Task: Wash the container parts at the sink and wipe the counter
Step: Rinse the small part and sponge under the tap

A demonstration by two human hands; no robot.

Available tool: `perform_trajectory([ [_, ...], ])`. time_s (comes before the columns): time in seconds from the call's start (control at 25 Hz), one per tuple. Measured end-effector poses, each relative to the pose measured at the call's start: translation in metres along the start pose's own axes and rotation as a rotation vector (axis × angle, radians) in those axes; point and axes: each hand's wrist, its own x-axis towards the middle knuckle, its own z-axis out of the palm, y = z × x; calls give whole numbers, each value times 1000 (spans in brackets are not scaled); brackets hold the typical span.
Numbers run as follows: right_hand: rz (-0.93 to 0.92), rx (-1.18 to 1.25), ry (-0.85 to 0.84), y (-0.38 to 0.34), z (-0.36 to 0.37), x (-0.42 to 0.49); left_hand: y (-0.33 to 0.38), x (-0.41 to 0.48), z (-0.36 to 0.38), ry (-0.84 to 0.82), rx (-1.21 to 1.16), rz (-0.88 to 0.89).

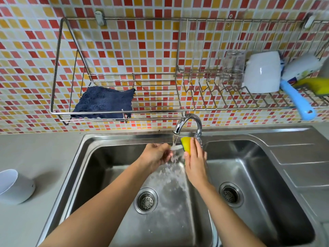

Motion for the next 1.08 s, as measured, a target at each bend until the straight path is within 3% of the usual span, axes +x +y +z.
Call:
perform_trajectory([
  [0.12, -108, -59, -22, -3, 3, -3, -1, 0, -4, 54, 400, 178],
  [0.24, -10, 16, -2, 6, 6, -2, 4, 1, -8, 133, 917, 432],
  [0.44, 23, 139, 24, 17, 8, -5, 14, 5, -1, 35, 1116, 551],
  [0.6, 40, 187, 96, 20, 6, -11, 13, 7, 11, -113, 1051, 453],
  [0.8, -10, 220, 135, 13, 5, -7, 2, 16, 5, -123, 992, 379],
  [0.88, -12, 208, 134, 12, 4, -4, -2, 13, 2, -250, 732, 291],
  [0.96, -6, 194, 123, 12, 1, -1, 1, 8, 2, -278, 502, 218],
  [1.08, -90, 142, 112, 3, -3, 4, 1, 10, 3, -223, 435, 286],
])
